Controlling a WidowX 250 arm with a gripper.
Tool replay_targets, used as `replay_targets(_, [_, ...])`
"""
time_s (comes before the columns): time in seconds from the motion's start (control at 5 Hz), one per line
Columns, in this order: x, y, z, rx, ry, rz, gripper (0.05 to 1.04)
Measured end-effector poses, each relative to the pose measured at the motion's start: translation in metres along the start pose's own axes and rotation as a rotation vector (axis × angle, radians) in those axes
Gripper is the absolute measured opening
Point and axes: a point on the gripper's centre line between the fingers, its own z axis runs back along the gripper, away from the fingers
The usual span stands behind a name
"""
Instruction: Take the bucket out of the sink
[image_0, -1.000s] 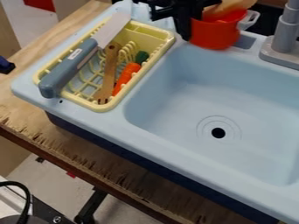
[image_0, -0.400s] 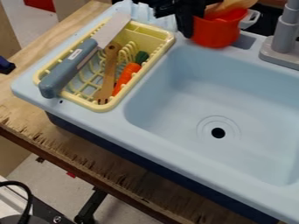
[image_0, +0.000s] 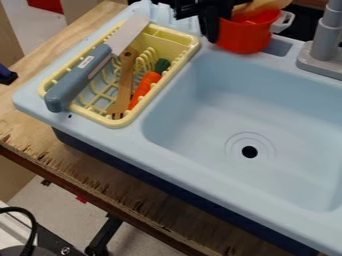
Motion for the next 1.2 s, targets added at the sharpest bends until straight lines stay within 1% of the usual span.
replay_targets(0.2, [-0.001,0.002,-0.001,0.018,0.012,-0.002,0.206])
replay_targets(0.4, [-0.001,0.003,-0.001,0.022,0.011,-0.009,0.445])
replay_targets(0.6, [-0.002,0.003,-0.001,0.025,0.015,-0.013,0.741])
replay_targets(0.8, [-0.002,0.002,0.001,0.022,0.024,-0.017,0.979])
replay_targets(1.0, [-0.003,0.006,0.005,0.016,0.045,-0.017,0.997])
replay_targets(1.2, [-0.003,0.011,0.029,-0.027,0.032,-0.017,0.997])
